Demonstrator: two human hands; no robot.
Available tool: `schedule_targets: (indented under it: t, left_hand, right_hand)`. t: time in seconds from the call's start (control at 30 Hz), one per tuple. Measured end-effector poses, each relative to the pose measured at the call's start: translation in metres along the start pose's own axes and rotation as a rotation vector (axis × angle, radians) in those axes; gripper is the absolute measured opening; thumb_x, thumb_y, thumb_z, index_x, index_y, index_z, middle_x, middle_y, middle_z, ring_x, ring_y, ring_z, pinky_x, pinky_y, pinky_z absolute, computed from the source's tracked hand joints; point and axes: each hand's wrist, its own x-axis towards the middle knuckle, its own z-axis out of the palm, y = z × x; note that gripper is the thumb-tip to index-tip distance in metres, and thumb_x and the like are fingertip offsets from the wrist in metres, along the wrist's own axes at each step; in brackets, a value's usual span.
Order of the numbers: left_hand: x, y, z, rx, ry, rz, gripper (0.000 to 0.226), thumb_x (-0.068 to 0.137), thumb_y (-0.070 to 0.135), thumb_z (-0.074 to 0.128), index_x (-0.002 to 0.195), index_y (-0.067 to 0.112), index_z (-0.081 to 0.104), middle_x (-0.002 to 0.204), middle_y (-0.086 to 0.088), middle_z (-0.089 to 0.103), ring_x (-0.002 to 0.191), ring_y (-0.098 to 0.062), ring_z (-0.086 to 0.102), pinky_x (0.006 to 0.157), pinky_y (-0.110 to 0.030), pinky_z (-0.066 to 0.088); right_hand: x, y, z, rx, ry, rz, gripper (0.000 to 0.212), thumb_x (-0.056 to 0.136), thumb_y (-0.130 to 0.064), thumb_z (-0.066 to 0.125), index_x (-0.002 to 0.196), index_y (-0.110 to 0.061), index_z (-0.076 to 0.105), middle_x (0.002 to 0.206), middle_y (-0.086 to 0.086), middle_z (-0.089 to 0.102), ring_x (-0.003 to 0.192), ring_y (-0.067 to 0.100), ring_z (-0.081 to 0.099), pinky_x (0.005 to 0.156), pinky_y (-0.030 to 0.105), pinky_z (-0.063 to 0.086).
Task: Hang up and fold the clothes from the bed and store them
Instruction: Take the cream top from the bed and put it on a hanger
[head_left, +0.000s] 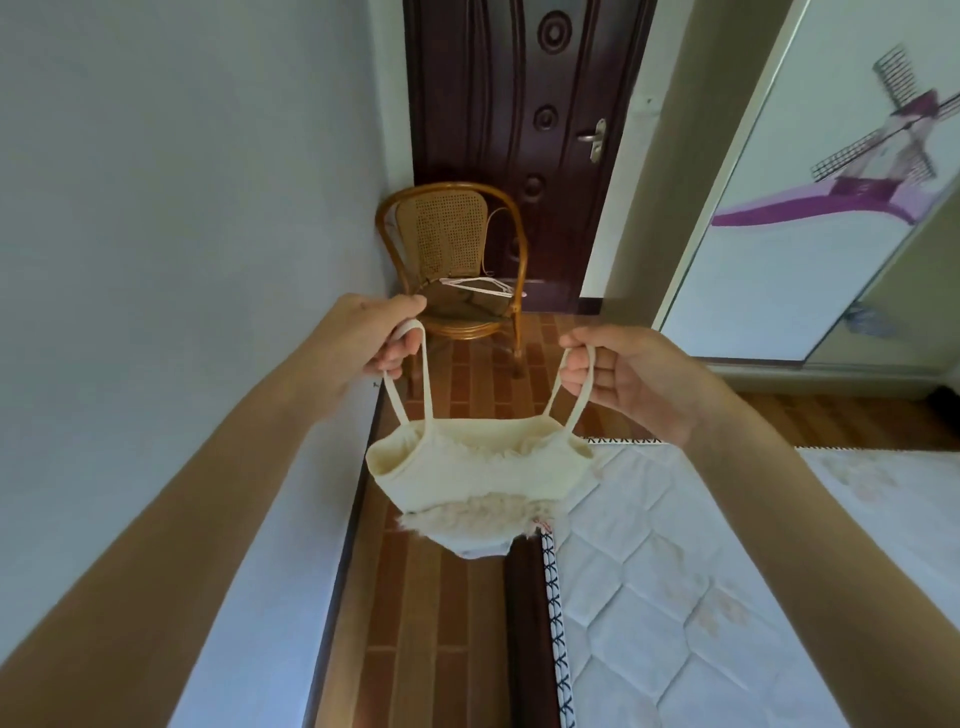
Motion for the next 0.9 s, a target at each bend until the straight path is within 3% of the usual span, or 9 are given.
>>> schedule_targets:
  t: [0.37, 0.57, 0.7, 0.9]
  left_hand:
    - [0.156, -0.012, -0.021, 0.024, -0.007, -0.031, 0.066, 0.1, 0.027, 0.05, 0.034, 0.021, 0.053, 0.043, 0.001, 0.042, 0.038, -0.007, 0.036, 0.059, -0.027, 0.039]
    - [0.263, -0.019, -0.051, 0.152, -0.104, -0.024, 0.066, 0.1, 0.031, 0.049, 0.035, 0.022, 0.055, 0.045, 0.001, 0.045, 0.041, -0.008, 0.04, 0.061, -0.028, 0.04]
    - [0.325, -0.016, -0.063, 0.194, -0.136, -0.013, 0.061, 0.099, 0.031, 0.052, 0.04, 0.021, 0.058, 0.05, -0.004, 0.049, 0.044, -0.008, 0.044, 0.059, -0.025, 0.044]
    - [0.405, -0.004, -0.064, 0.21, -0.183, -0.004, 0.051, 0.1, 0.027, 0.05, 0.054, 0.009, 0.058, 0.04, 0.004, 0.042, 0.039, -0.006, 0.04, 0.051, -0.017, 0.038]
  right_hand:
    - [0.161, -0.022, -0.011, -0.012, 0.007, 0.049, 0.016, 0.098, -0.016, 0.055, 0.093, -0.007, 0.067, 0.07, 0.002, 0.066, 0.069, 0.013, 0.069, 0.08, 0.03, 0.055]
    - [0.267, -0.048, -0.002, -0.089, 0.078, 0.036, 0.018, 0.099, -0.019, 0.056, 0.095, -0.007, 0.069, 0.075, 0.004, 0.069, 0.075, 0.016, 0.07, 0.088, 0.032, 0.055]
    - [0.323, -0.059, 0.01, -0.114, 0.089, 0.043, 0.019, 0.099, -0.019, 0.056, 0.096, -0.006, 0.07, 0.078, 0.004, 0.071, 0.077, 0.015, 0.071, 0.084, 0.029, 0.056]
    - [0.384, -0.075, -0.001, -0.079, 0.151, 0.048, 0.019, 0.099, -0.019, 0.056, 0.099, -0.004, 0.069, 0.082, 0.007, 0.07, 0.079, 0.016, 0.071, 0.084, 0.028, 0.056]
